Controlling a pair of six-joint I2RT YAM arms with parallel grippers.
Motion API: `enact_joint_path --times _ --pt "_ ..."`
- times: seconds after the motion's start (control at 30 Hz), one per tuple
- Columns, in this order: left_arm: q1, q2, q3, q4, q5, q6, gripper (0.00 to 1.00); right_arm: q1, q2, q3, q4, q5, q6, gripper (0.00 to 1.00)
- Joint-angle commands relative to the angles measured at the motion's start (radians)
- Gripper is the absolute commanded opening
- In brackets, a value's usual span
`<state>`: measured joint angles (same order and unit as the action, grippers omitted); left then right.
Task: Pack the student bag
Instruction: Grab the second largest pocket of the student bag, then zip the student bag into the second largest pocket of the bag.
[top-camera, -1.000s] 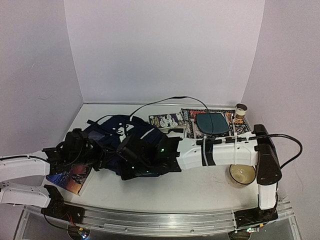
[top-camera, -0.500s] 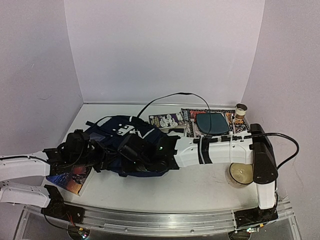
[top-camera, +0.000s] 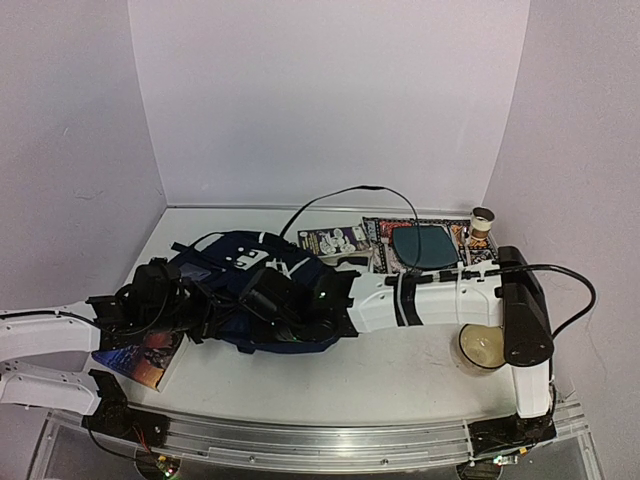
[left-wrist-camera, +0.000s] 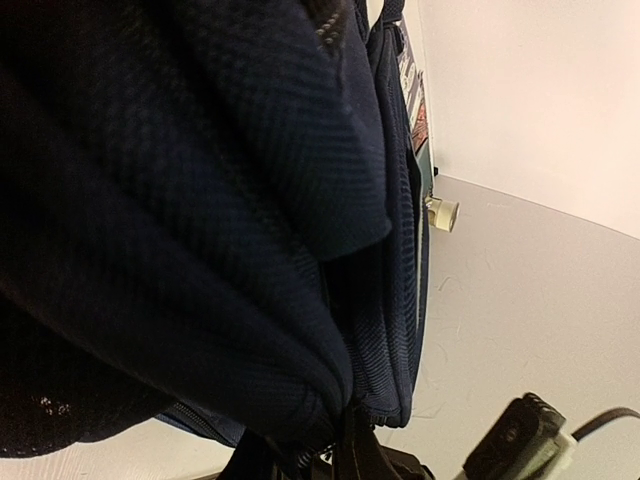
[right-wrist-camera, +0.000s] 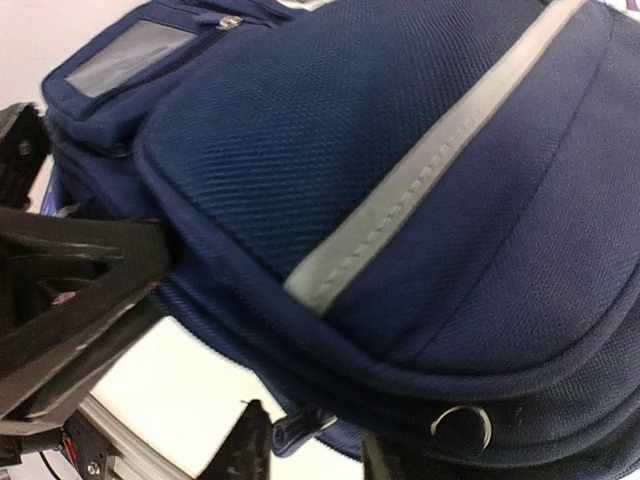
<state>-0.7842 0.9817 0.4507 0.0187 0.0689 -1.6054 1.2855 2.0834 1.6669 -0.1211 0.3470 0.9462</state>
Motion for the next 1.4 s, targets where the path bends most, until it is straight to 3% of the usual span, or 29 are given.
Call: enact_joint_path --times 0.0,0.27,0.47,0.77,1.03,1.37 --pt "-0.02 -0.034 0.071 0.144 0.037 0.017 0.0 -0.017 -0.02 -0.065 0.003 0.002 0.025 0.23" --pt "-0.02 -0.036 0.067 0.144 0.009 0.02 0.0 -0.017 -0.073 -0.146 0.016 -0.014 0.029 0.0" --pt "-0.019 -0.077 0.03 0.118 -0.035 0.053 0.0 -0.019 -0.151 -0.226 0.015 -0.008 -0.037 0.0" --pt "-0.016 -0.191 -0.031 -0.159 -0.17 0.171 0.0 -0.098 -0.382 -0.437 -0.067 -0.034 -0.219 0.0" --pt "0.006 -0.184 0.045 -0.43 -0.279 0.46 0.0 -0.266 -0.47 -0.514 -0.123 -0.086 -0.416 0.0" --pt "0.197 0.019 0.235 -0.49 -0.223 0.831 0.0 -0.175 -0.367 -0.373 -0.093 -0.371 -0.664 0.0"
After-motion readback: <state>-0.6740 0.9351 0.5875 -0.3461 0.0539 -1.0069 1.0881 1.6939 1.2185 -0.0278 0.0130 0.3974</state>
